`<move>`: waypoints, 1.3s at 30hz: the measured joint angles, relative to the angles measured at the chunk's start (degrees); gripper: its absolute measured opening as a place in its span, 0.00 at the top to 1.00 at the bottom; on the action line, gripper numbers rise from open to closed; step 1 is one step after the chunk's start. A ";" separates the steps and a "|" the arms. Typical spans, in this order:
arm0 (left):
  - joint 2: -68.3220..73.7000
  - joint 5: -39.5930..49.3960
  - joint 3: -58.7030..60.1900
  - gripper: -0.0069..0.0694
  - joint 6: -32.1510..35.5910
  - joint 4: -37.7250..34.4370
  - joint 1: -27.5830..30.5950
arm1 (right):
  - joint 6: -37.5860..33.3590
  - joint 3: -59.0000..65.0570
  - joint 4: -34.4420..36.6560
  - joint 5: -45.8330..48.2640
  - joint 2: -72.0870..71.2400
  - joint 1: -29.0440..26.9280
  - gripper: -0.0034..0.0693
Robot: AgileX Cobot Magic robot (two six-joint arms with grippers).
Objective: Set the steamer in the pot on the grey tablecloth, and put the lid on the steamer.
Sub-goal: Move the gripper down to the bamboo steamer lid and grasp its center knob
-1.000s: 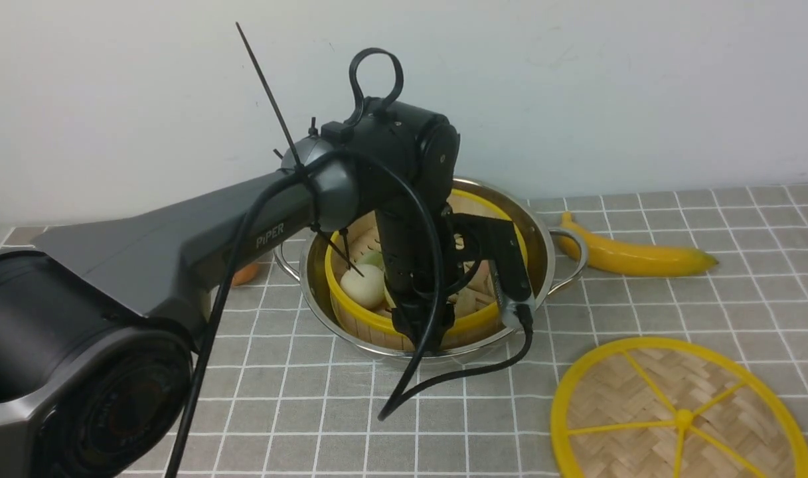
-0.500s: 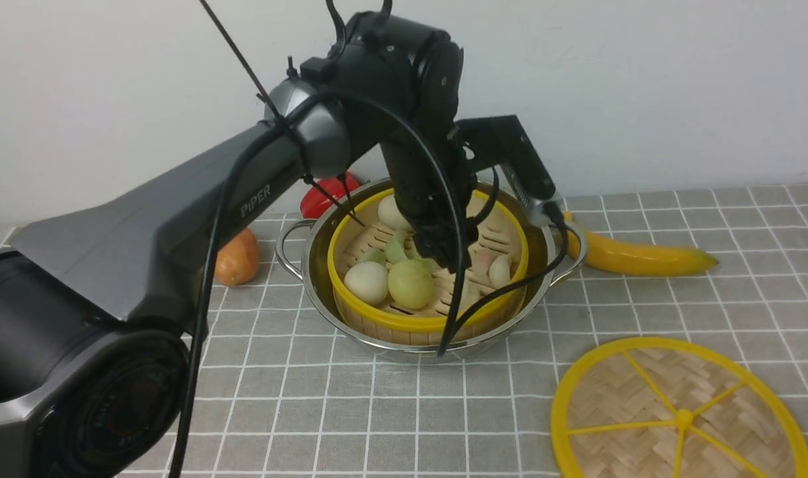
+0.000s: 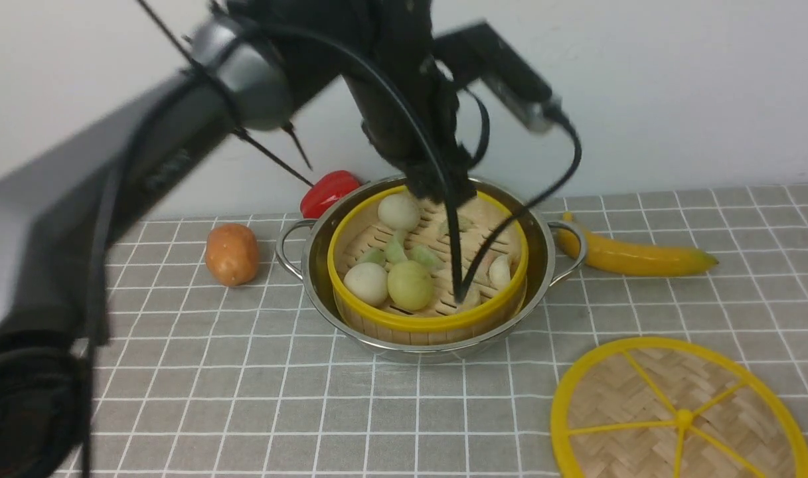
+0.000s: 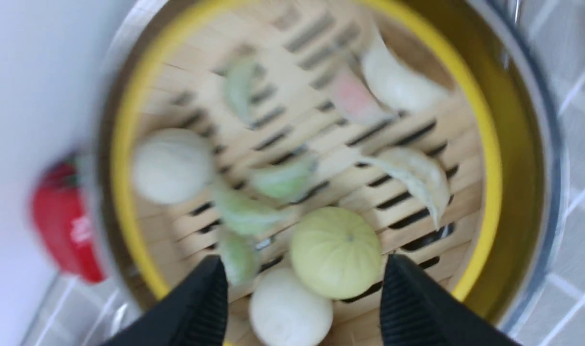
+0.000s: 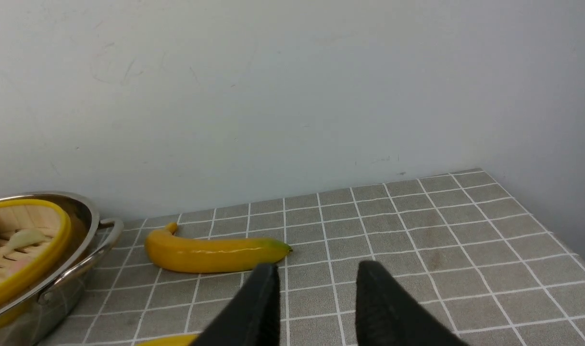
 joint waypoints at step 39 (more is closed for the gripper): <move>-67.63 -42.31 75.60 0.38 -8.10 -17.70 38.35 | 0.05 0.00 0.00 0.00 0.00 0.00 0.62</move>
